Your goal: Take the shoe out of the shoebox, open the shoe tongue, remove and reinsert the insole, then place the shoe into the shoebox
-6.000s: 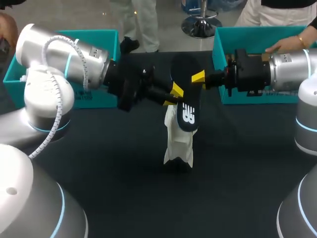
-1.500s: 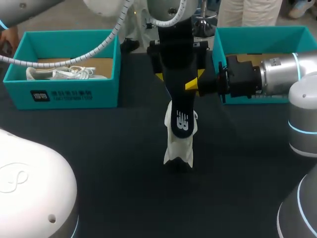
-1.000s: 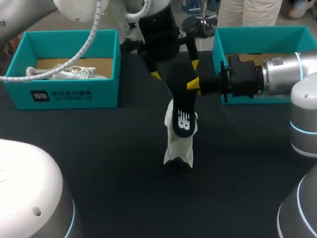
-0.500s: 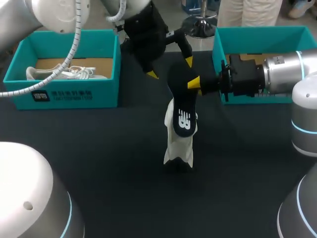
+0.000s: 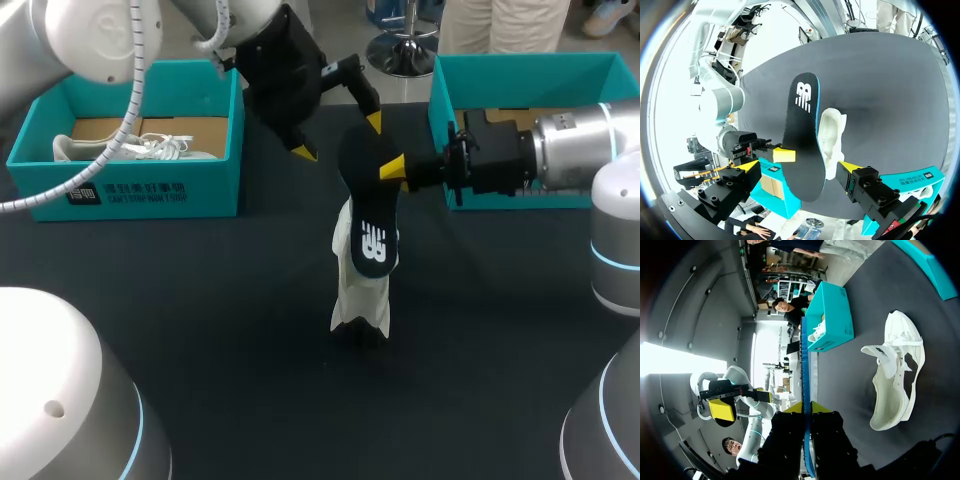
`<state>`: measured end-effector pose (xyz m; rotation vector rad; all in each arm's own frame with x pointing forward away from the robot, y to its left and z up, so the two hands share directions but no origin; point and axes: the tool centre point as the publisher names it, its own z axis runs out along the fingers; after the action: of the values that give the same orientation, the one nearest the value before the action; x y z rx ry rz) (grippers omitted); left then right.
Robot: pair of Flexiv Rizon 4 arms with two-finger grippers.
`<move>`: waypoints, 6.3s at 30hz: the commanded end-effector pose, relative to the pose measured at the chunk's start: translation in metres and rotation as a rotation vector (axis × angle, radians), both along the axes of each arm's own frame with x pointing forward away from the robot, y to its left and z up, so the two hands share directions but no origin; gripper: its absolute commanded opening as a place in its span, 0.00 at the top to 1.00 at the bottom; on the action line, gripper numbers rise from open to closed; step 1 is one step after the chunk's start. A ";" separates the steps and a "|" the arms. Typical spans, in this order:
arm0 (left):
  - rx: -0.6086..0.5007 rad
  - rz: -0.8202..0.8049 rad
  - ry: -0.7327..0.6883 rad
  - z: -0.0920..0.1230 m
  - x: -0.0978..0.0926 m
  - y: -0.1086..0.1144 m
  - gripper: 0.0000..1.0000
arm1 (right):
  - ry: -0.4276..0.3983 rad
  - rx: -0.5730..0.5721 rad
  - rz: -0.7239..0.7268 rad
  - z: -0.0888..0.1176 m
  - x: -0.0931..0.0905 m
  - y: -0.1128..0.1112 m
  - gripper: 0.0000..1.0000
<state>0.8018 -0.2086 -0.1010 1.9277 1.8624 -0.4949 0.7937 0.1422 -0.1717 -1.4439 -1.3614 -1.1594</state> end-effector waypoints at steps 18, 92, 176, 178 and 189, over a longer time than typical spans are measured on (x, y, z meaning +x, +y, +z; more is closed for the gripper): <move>-0.004 0.000 -0.002 -0.001 -0.001 0.001 0.00 | -0.017 0.011 0.003 0.005 -0.005 -0.002 1.00; -0.672 0.162 0.041 -0.029 0.005 0.033 0.00 | -0.017 0.011 0.003 0.005 -0.005 -0.002 1.00; -1.015 0.090 0.079 -0.072 0.004 -0.037 1.00 | -0.018 0.010 -0.007 0.004 -0.006 -0.005 0.00; -1.013 0.094 0.083 -0.072 0.005 -0.036 1.00 | -0.015 0.005 -0.014 0.003 -0.007 -0.008 0.00; -1.002 0.095 0.095 -0.072 0.006 -0.032 1.00 | -0.013 -0.074 -0.083 0.004 -0.020 -0.028 0.00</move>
<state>0.8072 -0.2416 -0.1741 1.1324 1.3108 -1.2101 0.7869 0.1205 -0.1733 -1.5137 -1.3704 -1.1962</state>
